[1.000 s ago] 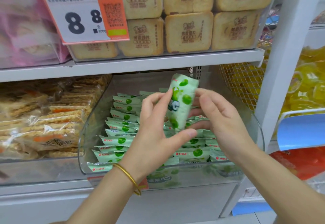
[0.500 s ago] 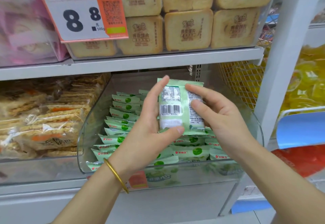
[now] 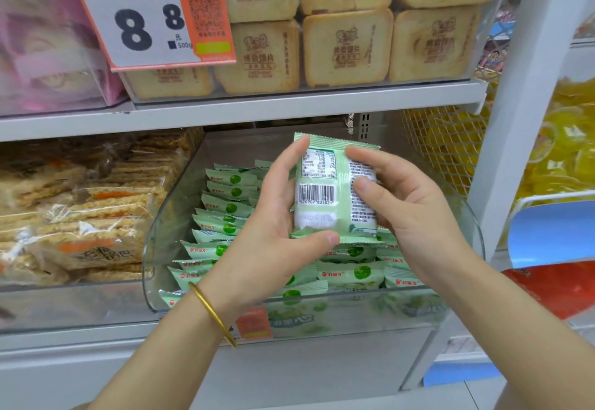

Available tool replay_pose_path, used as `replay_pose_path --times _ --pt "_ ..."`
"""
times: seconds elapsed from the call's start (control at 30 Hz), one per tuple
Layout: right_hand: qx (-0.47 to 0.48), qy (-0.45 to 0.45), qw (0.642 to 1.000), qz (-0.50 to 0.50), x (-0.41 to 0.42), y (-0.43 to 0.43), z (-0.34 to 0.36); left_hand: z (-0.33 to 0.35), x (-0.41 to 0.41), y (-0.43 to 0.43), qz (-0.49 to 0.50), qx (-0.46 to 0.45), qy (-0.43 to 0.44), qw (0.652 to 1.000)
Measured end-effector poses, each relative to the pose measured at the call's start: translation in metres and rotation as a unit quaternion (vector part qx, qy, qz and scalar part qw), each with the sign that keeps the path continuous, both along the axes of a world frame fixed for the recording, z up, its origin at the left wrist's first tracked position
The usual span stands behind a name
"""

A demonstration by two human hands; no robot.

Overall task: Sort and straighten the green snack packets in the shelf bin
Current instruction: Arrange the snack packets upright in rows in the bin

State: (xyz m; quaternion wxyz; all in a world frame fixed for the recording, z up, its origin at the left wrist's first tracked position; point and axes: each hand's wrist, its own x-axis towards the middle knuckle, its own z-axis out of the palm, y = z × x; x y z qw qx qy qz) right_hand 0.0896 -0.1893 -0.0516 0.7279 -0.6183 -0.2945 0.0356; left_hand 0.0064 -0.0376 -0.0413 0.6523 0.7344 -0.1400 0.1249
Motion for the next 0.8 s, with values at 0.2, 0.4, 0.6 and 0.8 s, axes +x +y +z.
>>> replay_pose_path --times 0.2,0.4,0.6,0.8 --pt "0.043 0.024 0.999 0.011 -0.001 -0.003 0.004 0.000 0.004 -0.001 0.122 -0.018 0.034 0.992" --pt "0.077 0.057 0.994 0.049 0.003 -0.015 0.005 0.004 0.008 0.001 0.149 -0.204 0.138 0.958" --pt "-0.114 -0.125 0.984 -0.062 0.001 -0.022 0.007 0.007 0.006 -0.004 0.116 -0.227 0.201 0.946" --pt "-0.025 -0.070 0.996 -0.041 -0.001 -0.028 0.009 0.001 0.008 0.001 0.233 -0.043 0.146 0.961"
